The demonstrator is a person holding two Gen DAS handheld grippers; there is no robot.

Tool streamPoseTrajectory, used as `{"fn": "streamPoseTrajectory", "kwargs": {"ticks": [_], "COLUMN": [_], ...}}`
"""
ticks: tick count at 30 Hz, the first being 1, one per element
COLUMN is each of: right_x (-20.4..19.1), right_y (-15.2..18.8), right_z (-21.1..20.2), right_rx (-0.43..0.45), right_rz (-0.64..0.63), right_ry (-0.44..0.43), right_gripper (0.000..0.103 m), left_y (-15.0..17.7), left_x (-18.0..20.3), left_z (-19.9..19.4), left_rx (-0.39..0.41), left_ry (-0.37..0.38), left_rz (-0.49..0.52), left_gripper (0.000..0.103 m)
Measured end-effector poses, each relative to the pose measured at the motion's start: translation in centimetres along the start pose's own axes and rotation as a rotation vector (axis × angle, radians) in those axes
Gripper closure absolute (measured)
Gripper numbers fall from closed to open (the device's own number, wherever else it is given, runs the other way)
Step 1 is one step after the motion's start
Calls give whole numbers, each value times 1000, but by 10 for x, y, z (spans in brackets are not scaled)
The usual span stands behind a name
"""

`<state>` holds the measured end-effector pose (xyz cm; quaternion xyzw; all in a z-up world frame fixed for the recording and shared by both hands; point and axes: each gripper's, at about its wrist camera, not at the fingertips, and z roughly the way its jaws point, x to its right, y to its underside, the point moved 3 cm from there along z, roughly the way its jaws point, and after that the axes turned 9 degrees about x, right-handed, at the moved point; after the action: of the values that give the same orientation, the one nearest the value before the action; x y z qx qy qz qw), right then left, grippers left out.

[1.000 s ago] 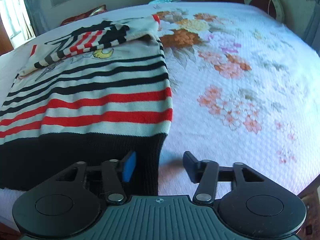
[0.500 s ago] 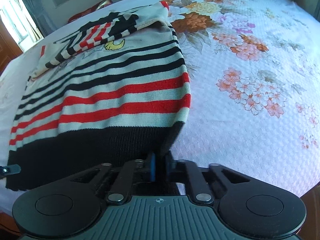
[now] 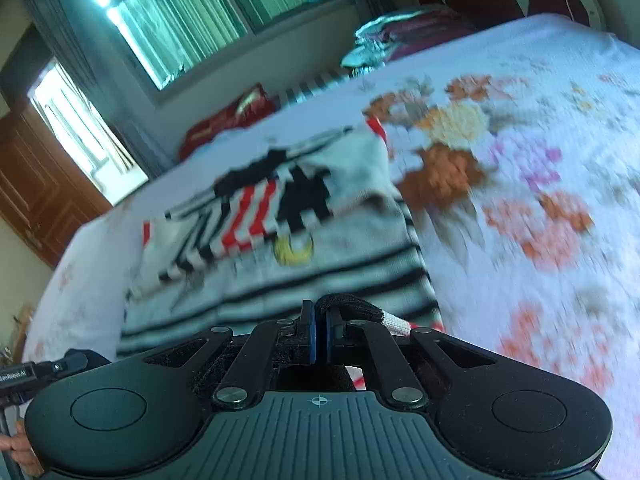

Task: Fold small clothes
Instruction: 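Grasp the black hem with both tools and fold it up over the body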

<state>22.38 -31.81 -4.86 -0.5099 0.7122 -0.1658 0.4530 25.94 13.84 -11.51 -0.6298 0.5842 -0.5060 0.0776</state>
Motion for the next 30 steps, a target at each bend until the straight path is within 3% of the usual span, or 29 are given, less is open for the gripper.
{"fn": "streamPoseTrajectory", "kwargs": {"ticks": [5,12,18,24,25,27,30], "right_x": [0,6,17,39,41,44,47], "right_y": [-51,-107,-134,-137,-136,-135,-135], "right_z": [48,134,197,254,261,272,282], "right_rx": [70,83,69,-17,-31,-42,-53], "right_rz": [10,53,82,153,154,151,167], "right_ry": [-19,-20,1,46,49,61,64], "right_gripper": [99,99,99,99,99,99,99], "left_y": [-48,-105,-132,-138,-139,-143,-153], "left_x": [5,3,-17,-50,-54,-63,-72], "left_z": [39,104,156,198,203,207,209], "left_rx": [95,150,147,96,88,102,122], "left_ry": [-7,-37,-92,-175,-191,-237,-268], "left_rz": [14,-5,-59,-131,-142,-162,-165], "left_gripper": [97,97,98,97,96,80,67]}}
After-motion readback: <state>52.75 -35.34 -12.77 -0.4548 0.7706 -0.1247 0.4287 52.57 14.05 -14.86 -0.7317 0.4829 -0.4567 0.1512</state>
